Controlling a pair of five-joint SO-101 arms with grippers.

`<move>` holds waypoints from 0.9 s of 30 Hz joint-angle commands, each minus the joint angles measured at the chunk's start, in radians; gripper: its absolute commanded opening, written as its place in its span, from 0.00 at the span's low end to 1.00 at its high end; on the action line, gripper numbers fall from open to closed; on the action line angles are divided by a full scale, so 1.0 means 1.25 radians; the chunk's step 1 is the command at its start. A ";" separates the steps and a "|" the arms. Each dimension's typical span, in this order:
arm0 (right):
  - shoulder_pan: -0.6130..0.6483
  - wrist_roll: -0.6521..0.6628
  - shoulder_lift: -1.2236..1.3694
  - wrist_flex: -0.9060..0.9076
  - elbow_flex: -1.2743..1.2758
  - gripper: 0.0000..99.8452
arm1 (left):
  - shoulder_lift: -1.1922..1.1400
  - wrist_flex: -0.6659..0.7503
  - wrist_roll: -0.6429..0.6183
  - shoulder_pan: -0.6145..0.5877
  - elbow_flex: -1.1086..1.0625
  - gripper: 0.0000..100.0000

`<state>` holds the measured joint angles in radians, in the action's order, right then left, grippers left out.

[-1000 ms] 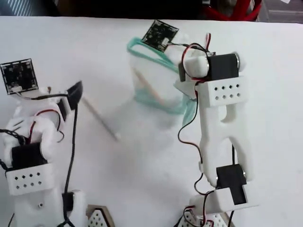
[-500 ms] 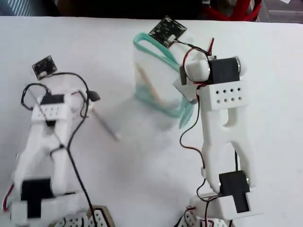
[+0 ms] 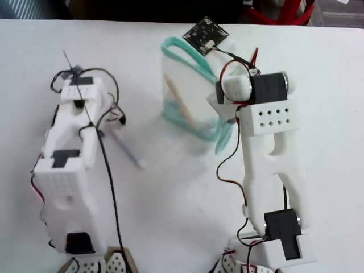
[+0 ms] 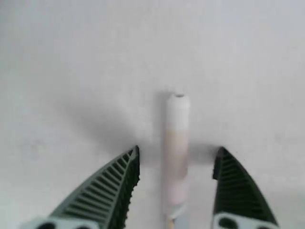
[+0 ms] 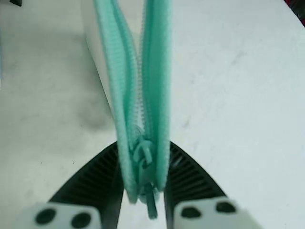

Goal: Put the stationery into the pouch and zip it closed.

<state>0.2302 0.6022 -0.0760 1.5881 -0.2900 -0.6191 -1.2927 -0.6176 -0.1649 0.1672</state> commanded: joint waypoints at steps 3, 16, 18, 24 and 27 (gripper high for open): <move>0.014 -0.007 0.004 -0.006 0.005 0.02 | -0.105 -0.125 0.000 0.019 0.201 0.04; 0.008 -0.074 0.004 -0.003 0.015 0.02 | 0.104 -0.320 0.106 0.050 0.416 0.02; 0.008 -0.097 0.004 -0.002 0.016 0.02 | 0.182 -0.336 0.151 0.061 0.486 0.02; 0.014 -0.158 0.004 0.008 0.060 0.02 | 0.379 -0.287 0.249 0.109 0.647 0.02; 0.014 -0.173 0.004 -0.015 0.090 0.02 | 0.422 -0.212 0.250 0.170 0.652 0.02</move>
<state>0.2332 0.4089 -0.0790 1.5804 -0.2194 -0.2125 -1.6686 -0.3230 -0.0422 0.9206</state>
